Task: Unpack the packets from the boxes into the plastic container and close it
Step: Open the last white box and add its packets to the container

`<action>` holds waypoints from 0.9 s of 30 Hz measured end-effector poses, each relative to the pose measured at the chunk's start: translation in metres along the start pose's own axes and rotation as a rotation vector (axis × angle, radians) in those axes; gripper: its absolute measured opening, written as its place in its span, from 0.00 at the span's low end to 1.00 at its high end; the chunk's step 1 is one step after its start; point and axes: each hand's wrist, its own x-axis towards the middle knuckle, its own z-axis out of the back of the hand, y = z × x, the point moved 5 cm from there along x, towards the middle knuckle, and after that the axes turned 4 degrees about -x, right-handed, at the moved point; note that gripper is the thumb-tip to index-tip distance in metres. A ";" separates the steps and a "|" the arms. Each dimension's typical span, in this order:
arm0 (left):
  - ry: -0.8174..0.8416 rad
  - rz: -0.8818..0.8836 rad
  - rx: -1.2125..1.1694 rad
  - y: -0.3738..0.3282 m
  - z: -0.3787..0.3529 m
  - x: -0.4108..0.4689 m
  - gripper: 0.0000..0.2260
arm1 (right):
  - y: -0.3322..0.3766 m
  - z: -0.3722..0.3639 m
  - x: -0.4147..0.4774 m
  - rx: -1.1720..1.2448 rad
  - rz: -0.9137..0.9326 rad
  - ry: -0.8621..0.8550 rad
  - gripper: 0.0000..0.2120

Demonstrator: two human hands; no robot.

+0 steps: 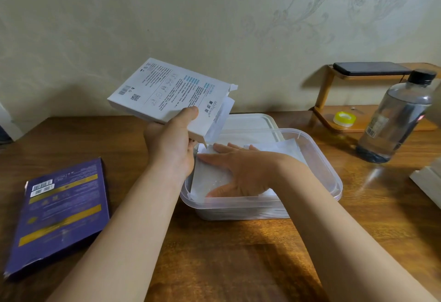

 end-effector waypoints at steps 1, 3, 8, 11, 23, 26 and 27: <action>0.003 0.002 -0.003 0.000 0.000 0.001 0.14 | 0.001 0.002 -0.001 0.015 -0.003 -0.019 0.43; 0.002 0.003 -0.023 0.000 0.000 0.002 0.14 | 0.004 0.003 -0.001 0.011 -0.006 -0.038 0.43; 0.007 -0.001 -0.039 0.000 -0.002 0.001 0.14 | 0.009 -0.003 0.005 -0.042 -0.013 -0.003 0.42; 0.011 -0.006 -0.035 -0.001 -0.002 0.001 0.14 | 0.008 -0.005 0.006 -0.089 -0.020 0.010 0.42; 0.050 0.035 -0.031 0.000 -0.002 0.006 0.13 | -0.033 0.046 -0.021 0.955 -0.160 -0.546 0.12; 0.095 0.045 -0.013 0.004 -0.009 0.002 0.12 | -0.035 0.046 -0.019 1.219 -0.175 -0.614 0.13; 0.109 0.042 -0.005 0.004 -0.012 0.000 0.12 | -0.033 0.046 -0.018 1.236 -0.167 -0.637 0.13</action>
